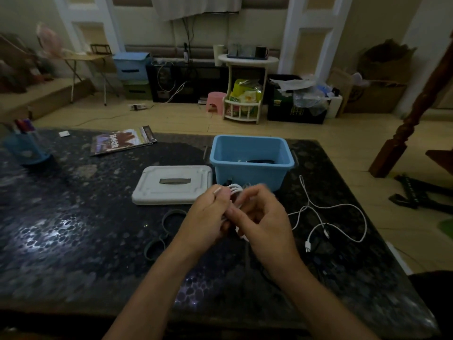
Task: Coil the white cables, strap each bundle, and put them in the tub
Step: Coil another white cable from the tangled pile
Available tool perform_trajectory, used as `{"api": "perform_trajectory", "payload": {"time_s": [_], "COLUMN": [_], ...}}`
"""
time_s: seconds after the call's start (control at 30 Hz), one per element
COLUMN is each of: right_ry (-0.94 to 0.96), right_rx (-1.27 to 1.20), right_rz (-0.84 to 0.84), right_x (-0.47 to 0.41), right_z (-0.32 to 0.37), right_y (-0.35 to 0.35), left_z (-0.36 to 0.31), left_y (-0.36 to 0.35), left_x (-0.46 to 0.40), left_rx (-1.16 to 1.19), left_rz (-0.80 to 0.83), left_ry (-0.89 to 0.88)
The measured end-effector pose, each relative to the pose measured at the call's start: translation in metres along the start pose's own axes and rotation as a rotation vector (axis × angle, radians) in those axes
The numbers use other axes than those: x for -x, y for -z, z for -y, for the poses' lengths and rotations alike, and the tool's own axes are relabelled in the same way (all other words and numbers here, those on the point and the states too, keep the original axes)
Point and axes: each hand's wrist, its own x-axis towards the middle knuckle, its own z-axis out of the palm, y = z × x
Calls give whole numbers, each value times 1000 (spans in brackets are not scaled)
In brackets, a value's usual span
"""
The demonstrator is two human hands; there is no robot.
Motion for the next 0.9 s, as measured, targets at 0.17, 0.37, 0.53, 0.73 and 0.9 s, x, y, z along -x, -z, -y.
{"api": "perform_trajectory", "payload": {"time_s": [0.17, 0.37, 0.53, 0.73, 0.9], "right_ry": [-110, -205, -303, -271, -106], "right_rx": [-142, -267, -283, -195, 169], "right_rz": [4, 181, 299, 342, 262], "right_x": [-3, -8, -11, -13, -18], "right_z": [-3, -6, -12, -24, -27], "right_y": [-2, 5, 17, 22, 27], "left_z": [1, -1, 8, 5, 7], "left_y": [-1, 7, 12, 7, 10], "left_x": [1, -1, -5, -2, -4], "left_rx": [57, 117, 67, 83, 13], "left_rz": [-92, -131, -123, -69, -57], "left_ry": [-8, 11, 40, -30, -115]}}
